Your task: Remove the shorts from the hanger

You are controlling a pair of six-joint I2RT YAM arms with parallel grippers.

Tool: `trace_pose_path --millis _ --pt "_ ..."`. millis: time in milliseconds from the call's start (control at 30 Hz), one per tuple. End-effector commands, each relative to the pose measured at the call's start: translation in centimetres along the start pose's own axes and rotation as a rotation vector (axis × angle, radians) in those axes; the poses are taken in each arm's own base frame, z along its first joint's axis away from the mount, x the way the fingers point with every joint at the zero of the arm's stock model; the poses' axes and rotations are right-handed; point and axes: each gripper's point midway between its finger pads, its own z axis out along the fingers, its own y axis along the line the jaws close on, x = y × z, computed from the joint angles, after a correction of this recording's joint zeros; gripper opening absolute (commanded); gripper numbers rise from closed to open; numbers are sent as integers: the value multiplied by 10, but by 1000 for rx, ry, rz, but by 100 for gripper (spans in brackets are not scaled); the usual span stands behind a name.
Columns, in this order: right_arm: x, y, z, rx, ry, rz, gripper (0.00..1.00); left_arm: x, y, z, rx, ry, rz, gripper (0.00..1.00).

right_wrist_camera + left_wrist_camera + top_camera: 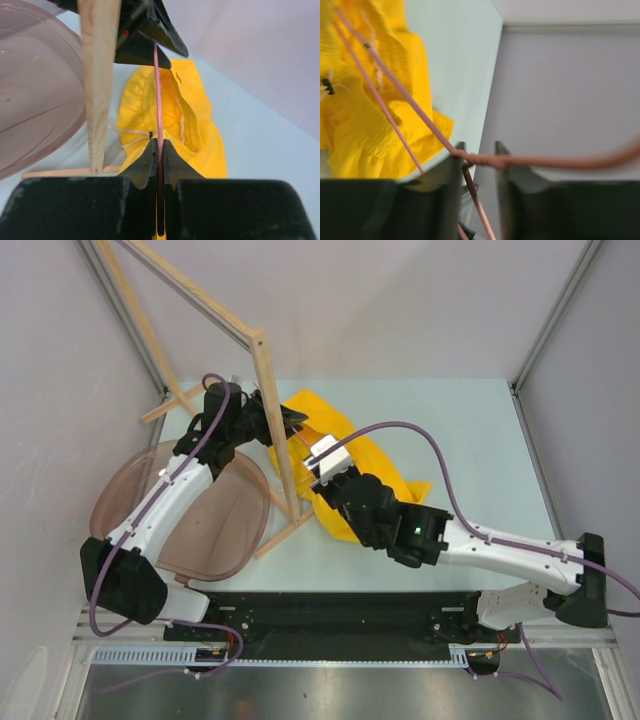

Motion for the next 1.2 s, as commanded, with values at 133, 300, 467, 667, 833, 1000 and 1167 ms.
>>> trace_pose_path --millis 133,300,467,667,833,1000,1167 --pt "-18 -63 -50 18 19 239 0 22 -36 -43 262 25 169 78" --pt "-13 -99 -64 5 21 357 0 31 -34 -68 298 13 286 88" --pt "-10 -155 -73 86 -8 457 0 36 -3 -95 229 -52 370 88" --pt "-22 -191 -66 60 -90 560 0 28 46 -149 71 -233 464 89" --pt "-44 -199 -46 -15 -183 628 0 17 52 -162 41 -316 464 95" --pt "-58 -199 -32 -53 -240 666 0 8 58 -155 -51 -315 414 93" --pt "-55 -195 -26 -70 -225 684 0 -19 79 -174 -215 -467 371 88"
